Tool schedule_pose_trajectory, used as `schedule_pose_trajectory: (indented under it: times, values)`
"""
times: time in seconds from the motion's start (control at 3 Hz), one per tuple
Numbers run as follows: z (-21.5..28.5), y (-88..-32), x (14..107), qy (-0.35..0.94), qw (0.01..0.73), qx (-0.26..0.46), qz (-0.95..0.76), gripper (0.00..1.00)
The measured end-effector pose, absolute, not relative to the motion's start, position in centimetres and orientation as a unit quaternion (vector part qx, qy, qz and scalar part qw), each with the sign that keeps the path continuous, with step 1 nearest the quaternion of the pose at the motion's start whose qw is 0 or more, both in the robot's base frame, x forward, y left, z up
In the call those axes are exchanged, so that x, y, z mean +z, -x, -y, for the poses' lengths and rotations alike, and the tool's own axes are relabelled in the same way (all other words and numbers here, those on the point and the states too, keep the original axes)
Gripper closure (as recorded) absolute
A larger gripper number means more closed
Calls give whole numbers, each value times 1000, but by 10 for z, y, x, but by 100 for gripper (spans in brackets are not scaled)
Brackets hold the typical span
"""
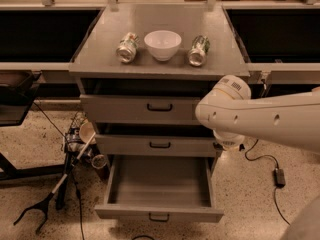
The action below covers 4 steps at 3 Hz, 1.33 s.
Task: Pick rxbar chocolate from bottom drawer and place on counter
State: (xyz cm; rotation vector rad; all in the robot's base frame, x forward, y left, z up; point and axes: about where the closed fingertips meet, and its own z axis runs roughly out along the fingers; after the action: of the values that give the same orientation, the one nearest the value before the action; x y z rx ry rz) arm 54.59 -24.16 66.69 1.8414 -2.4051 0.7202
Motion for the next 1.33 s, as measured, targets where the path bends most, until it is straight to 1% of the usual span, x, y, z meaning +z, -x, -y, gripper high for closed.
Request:
schedule_pose_trajectory:
  times: [0.33, 1.33]
  values:
    - [239, -545, 678, -588, -7, 241, 772, 100]
    - [252, -565, 818, -528, -93, 334, 775, 100]
